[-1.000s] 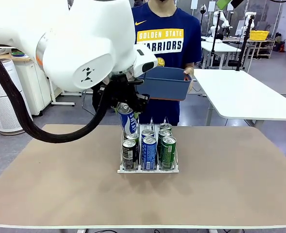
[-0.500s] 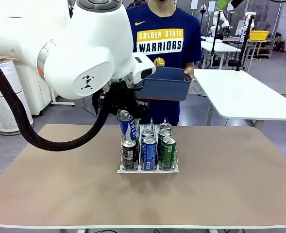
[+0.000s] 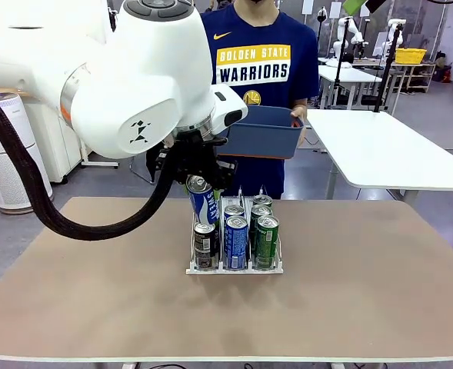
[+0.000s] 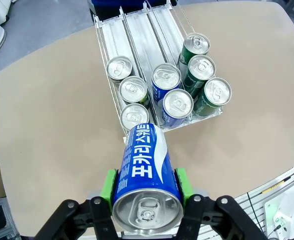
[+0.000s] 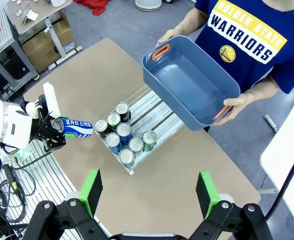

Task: Fill the beverage cans into the dispenser.
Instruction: Place the picked Ionic drink in the line of the Automatic Can Dispenser with the same cans.

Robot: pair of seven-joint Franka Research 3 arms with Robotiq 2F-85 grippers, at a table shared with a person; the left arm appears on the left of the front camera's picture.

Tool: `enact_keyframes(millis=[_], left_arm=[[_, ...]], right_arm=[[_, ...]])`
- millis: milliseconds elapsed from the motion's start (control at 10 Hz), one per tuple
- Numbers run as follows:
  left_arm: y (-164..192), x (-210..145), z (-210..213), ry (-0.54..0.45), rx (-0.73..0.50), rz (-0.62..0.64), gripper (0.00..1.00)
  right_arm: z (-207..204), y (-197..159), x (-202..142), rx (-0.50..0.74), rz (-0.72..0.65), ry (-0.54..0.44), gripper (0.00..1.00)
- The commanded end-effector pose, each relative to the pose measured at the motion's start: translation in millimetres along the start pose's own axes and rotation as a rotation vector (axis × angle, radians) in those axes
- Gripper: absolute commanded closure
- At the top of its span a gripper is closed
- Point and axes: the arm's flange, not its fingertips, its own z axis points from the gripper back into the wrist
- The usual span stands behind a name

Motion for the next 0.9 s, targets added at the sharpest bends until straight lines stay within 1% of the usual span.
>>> enact_keyframes(millis=[0,200,300,400,500,800], left_arm=[[-21,-5,-16,0.026,-0.077,0.015,0.42],[-49,-13,-44,0.061,-0.090,0.008,0.42],[-54,-16,-50,0.070,-0.091,-0.006,0.42],[-59,-17,-57,0.058,-0.095,-0.032,0.42],[-64,-18,-62,0.028,-0.066,-0.075,0.42],[-62,-14,-82,-0.003,-0.053,-0.180,0.42]], right_arm=[[-1,0,-1,-0.001,-0.001,-0.001,0.00],[-1,0,-1,-0.001,-0.001,-0.001,0.00],[-1,0,-1,-0.001,-0.001,-0.001,0.00],[-1,0,-1,-0.001,-0.001,-0.001,0.00],[-1,0,-1,-0.001,-0.001,-0.001,0.00],[-1,0,-1,-0.001,-0.001,-0.001,0.00]])
